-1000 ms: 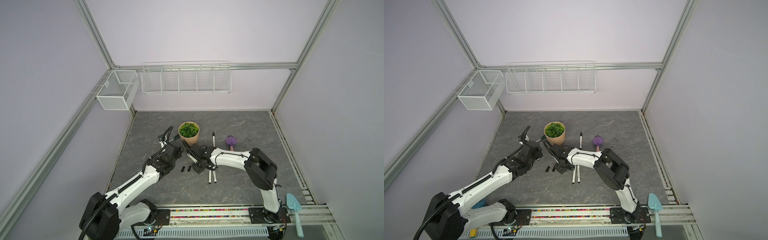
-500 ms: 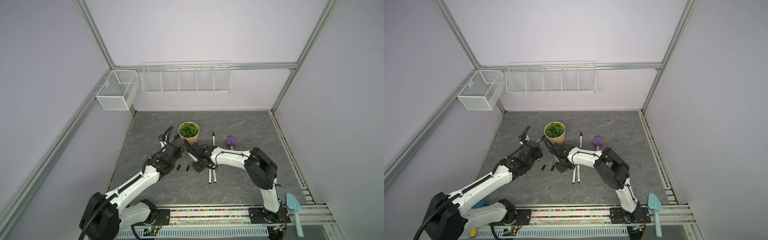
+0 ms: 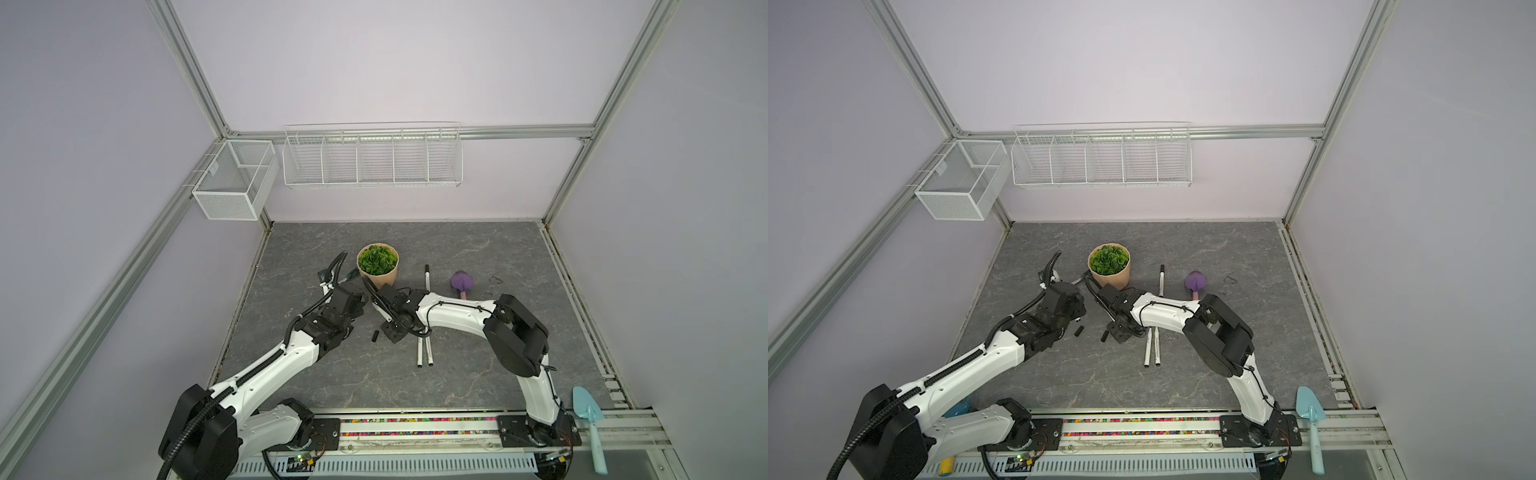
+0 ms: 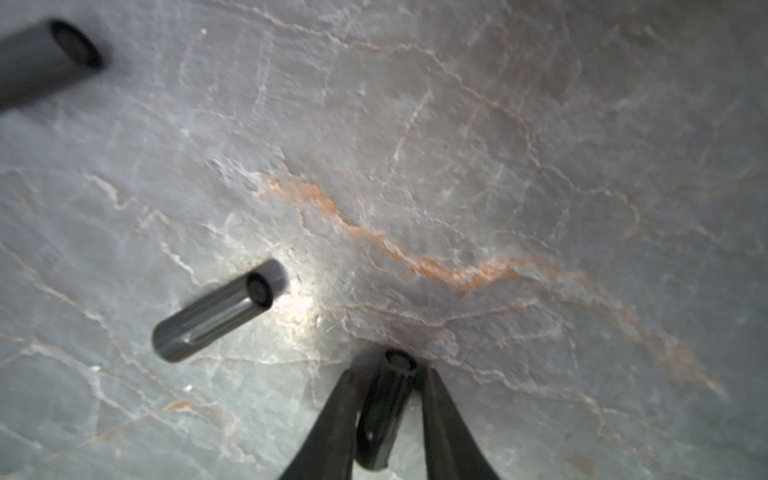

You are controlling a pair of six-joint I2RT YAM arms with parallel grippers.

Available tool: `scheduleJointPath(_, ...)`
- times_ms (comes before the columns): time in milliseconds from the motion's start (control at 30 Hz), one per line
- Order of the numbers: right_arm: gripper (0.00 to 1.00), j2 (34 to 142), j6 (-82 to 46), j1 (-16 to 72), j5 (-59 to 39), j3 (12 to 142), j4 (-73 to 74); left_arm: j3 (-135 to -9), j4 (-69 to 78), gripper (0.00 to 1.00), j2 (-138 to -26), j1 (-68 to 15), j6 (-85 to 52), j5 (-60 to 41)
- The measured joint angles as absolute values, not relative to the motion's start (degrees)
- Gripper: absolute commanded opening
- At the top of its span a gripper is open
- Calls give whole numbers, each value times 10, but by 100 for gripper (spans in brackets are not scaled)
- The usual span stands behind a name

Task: Insert the pens into the pen caps
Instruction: 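Lift the black cap with the right gripper toward the left gripper's marker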

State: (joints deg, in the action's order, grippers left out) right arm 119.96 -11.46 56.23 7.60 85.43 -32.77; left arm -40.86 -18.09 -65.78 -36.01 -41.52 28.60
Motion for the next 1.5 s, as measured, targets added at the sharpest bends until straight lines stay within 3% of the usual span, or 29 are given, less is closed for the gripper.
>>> scheduleJointPath(300,12,1157,-118,561,75,791,-271,-397,-157,0,-658,-360,-386,237)
scheduleJointPath(600,11,881,-162,478,42,657,-166,-376,-49,0,-672,-365,-332,85)
scheduleJointPath(800,11,769,-218,374,-33,598,-90,-398,13,0,-729,-434,-247,-27)
scheduleJointPath(1100,11,758,-288,351,-168,552,5,-427,60,0,-779,-467,-192,-90)
scheduleJointPath(1500,12,783,-305,350,-194,551,48,-428,71,0,-779,-480,-167,-103)
